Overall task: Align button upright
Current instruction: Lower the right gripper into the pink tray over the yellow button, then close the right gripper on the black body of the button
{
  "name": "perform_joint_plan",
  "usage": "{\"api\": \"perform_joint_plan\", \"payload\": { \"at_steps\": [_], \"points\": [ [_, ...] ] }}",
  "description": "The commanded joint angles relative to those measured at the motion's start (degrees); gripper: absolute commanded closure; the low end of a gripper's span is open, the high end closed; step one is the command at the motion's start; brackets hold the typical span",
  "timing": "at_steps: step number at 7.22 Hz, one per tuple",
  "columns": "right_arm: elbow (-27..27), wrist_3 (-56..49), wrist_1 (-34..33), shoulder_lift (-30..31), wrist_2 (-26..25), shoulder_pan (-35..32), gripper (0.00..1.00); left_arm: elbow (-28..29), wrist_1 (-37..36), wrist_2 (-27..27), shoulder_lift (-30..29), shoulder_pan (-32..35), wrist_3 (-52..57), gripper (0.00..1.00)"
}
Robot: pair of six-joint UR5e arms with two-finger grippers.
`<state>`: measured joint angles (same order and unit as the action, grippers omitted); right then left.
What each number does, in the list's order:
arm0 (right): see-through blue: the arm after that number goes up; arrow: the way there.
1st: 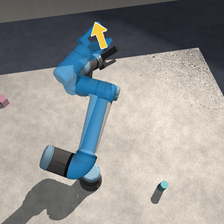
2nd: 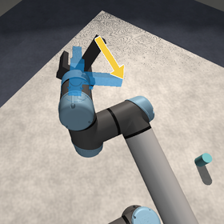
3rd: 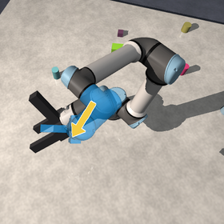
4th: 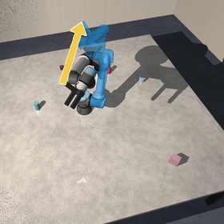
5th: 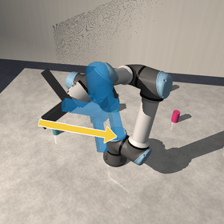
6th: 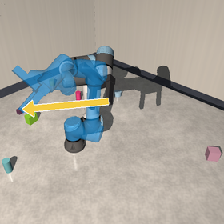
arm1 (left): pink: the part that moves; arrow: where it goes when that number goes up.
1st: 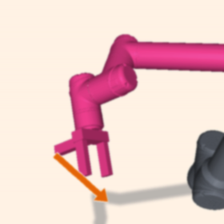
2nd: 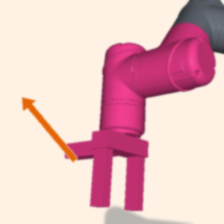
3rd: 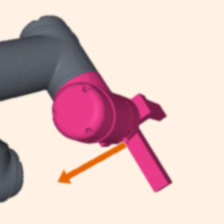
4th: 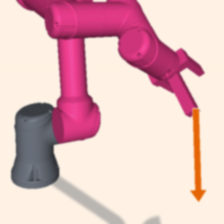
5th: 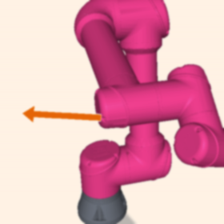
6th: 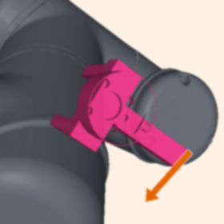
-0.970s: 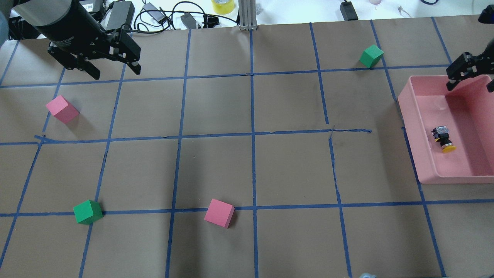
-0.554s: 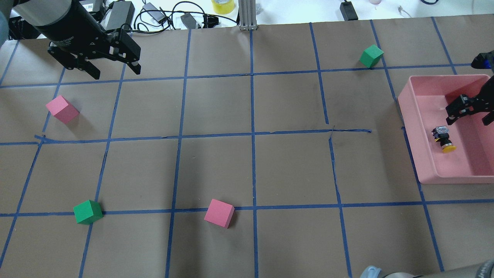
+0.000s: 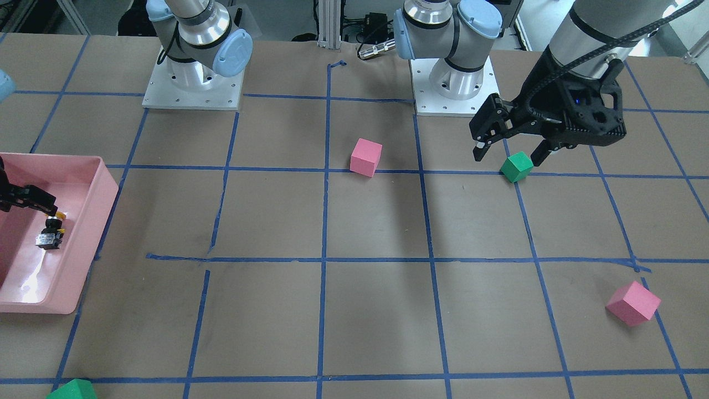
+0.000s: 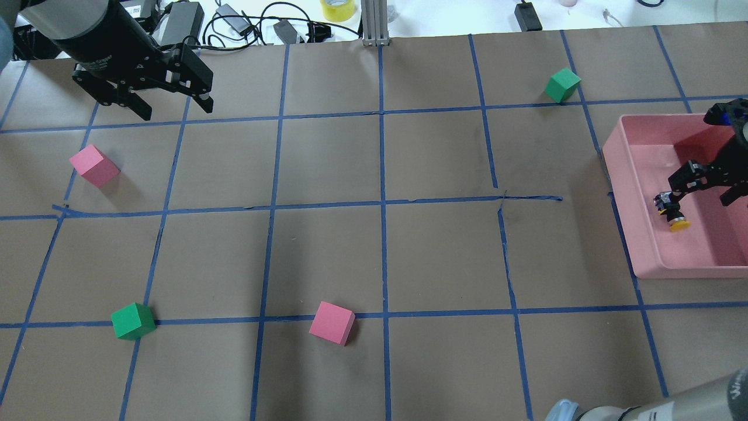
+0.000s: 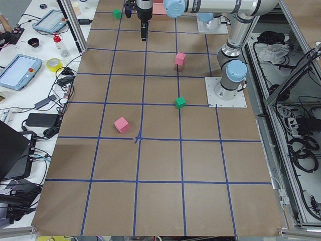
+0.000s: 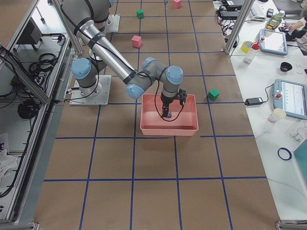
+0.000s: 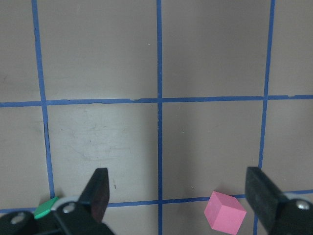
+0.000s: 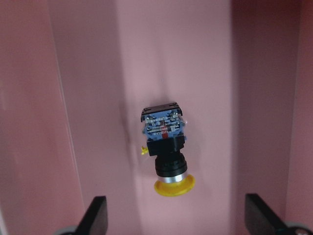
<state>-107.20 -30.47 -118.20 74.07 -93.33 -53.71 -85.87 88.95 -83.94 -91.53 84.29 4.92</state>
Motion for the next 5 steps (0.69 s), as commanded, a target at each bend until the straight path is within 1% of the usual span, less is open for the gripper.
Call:
{"api": "perform_joint_plan", "payload": {
  "at_steps": [1,2,4,5],
  "points": [
    [-0.03,-0.02,-3.67,-3.38,-0.36,0.1,0.0,0.0,0.09,0.0,-0.05,0.0,0.0,0.0],
    [-0.03,-0.11,-4.58,-4.53,-2.1,0.19,0.0,0.0,0.09,-0.09,0.04,0.0,0.0,0.0],
    [-1.25,-0.03,-5.2,-5.07,-1.16,0.19,0.0,0.0,0.0,-0.09,-0.05,0.0,0.0,0.0],
    [-1.61,-0.03,-6.59,-5.68,-1.33,0.19,0.0,0.0,0.0,-0.09,-0.05,0.0,0.0,0.0]
  ]
}}
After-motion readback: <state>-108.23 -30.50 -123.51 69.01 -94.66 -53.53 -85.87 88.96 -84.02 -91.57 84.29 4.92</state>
